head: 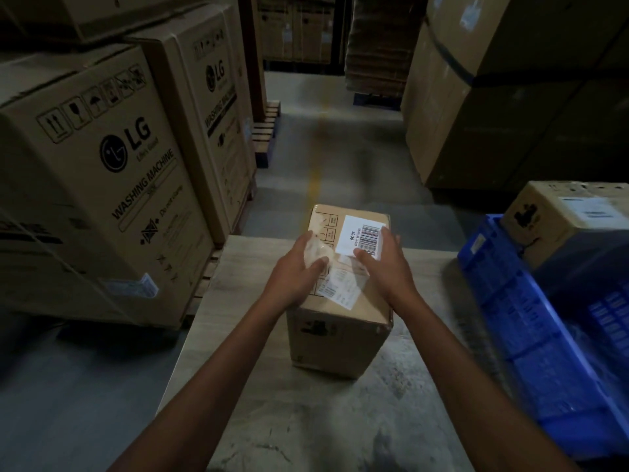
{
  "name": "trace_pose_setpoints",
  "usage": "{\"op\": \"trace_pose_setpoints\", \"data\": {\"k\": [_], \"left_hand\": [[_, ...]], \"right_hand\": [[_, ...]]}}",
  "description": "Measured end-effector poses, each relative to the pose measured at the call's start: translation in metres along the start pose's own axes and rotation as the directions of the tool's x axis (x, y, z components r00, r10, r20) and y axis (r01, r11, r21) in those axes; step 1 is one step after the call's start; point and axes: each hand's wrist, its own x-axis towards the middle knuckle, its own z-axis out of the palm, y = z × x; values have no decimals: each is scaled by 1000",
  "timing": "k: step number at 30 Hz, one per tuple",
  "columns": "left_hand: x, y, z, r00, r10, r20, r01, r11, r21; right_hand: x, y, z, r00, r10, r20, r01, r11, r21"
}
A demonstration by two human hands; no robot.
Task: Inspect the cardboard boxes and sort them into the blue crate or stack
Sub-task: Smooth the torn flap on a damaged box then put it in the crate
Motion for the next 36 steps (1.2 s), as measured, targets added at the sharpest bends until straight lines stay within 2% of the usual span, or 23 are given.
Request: {"op": "trace_pose_setpoints", "data": {"k": [1,4,6,9,11,13,14,16,18,20,23,26,29,30,32,34,36], "left_hand": [[3,-1,-5,999,25,41,-27,999,35],[18,1,-26,973,112,201,-143,978,149],[30,4,-40,962,131,241,-178,967,182],[41,7,-43,968,76,238,-107,987,118],[36,11,-37,956,-37,291,44,999,-17],[29,15,-27,932,-130,337,205,959,-195],[27,16,-21,935,-149,321,240,933,-267],[24,18,-3,956,-169,241,251,896,-366],[20,21,17,969,-178,171,236,873,-426],[19,26,34,971,-188,147,236,850,-471],[24,35,51,966,-200,162,255,831,-495],[26,41,61,951,-249,184,310,764,-566],[21,47,73,932,-311,184,352,666,-658],[20,51,77,927,-330,181,358,624,-694],[22,59,87,916,-363,173,361,552,-752],[22,69,97,906,-379,190,373,498,-783],[23,76,103,912,-343,222,384,534,-753]], "right_hand": [[-2,1,3,999,20,-43,-18,999,47],[-10,2,2,970,111,-218,-109,994,21],[-9,6,-6,948,166,-270,-163,986,36],[-8,11,-14,952,200,-232,-183,979,91],[-9,11,-12,958,200,-208,-185,979,87],[-12,9,-7,975,148,-168,-130,985,111],[-13,10,-6,986,103,-129,-82,983,163],[-13,14,-12,997,61,-52,-43,952,304],[-12,19,-26,996,92,-4,-83,916,392],[-11,27,-39,989,149,-10,-135,919,370],[-13,37,-52,952,307,4,-282,872,400],[-15,42,-69,967,247,60,-251,898,360],[-16,41,-92,980,152,131,-197,858,475],[-16,39,-97,987,130,99,-161,877,453],[-14,32,-98,984,138,-116,-108,967,232],[-17,30,-91,906,168,-387,-198,979,-38],[-28,29,-78,860,105,-499,-226,956,-189]]}}
